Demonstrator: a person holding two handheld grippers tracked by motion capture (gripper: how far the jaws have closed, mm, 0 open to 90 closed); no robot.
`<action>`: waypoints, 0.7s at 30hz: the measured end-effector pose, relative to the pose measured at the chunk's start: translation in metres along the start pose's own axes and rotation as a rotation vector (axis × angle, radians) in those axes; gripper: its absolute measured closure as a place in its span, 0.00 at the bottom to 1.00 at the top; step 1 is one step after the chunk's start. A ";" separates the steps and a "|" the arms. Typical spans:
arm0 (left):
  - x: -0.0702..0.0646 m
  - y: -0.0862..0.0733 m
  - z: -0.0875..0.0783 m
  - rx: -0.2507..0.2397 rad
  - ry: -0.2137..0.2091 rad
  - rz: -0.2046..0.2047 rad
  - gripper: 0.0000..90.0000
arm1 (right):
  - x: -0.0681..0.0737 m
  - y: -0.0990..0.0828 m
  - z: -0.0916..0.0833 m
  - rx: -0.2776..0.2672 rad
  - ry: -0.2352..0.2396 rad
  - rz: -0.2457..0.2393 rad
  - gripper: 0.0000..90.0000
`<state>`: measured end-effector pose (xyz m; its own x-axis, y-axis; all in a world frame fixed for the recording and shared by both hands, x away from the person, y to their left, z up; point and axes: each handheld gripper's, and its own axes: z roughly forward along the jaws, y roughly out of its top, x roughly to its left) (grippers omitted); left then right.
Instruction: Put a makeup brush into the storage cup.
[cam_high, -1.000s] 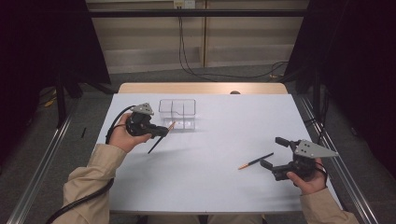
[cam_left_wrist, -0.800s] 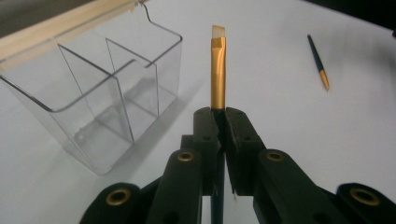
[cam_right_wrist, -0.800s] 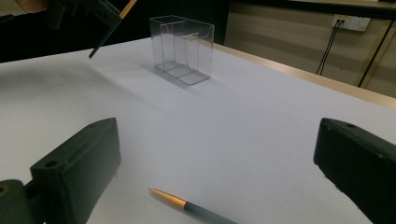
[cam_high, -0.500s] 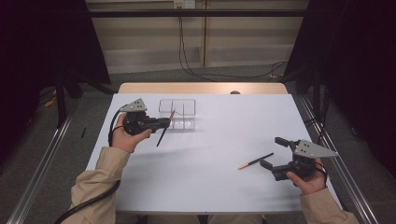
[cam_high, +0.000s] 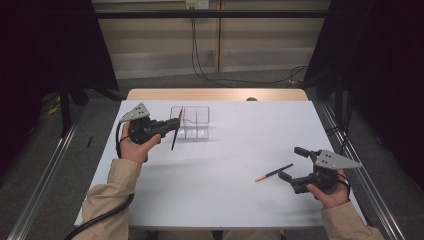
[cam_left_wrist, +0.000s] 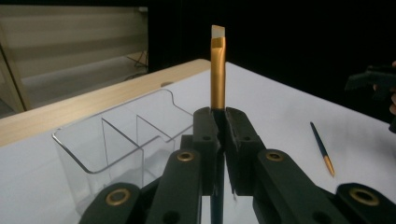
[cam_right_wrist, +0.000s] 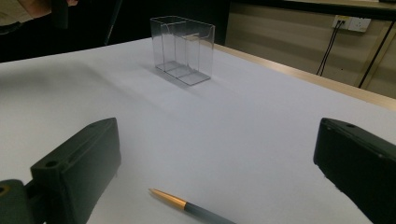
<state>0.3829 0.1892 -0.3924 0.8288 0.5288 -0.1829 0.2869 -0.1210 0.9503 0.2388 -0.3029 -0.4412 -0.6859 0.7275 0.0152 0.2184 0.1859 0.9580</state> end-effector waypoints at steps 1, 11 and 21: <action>0.000 0.000 -0.001 -0.017 0.004 0.002 0.93 | 0.000 0.000 0.000 0.000 0.000 0.000 0.00; -0.002 0.001 -0.002 -0.116 0.034 0.003 0.93 | 0.000 0.000 0.000 0.000 -0.001 0.002 0.00; 0.000 0.001 0.002 -0.153 0.028 -0.027 0.93 | 0.000 0.000 -0.001 -0.003 -0.004 0.005 0.00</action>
<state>0.3838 0.1874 -0.3919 0.8075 0.5536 -0.2035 0.2302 0.0218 0.9729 0.2385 -0.3035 -0.4412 -0.6819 0.7312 0.0191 0.2199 0.1801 0.9587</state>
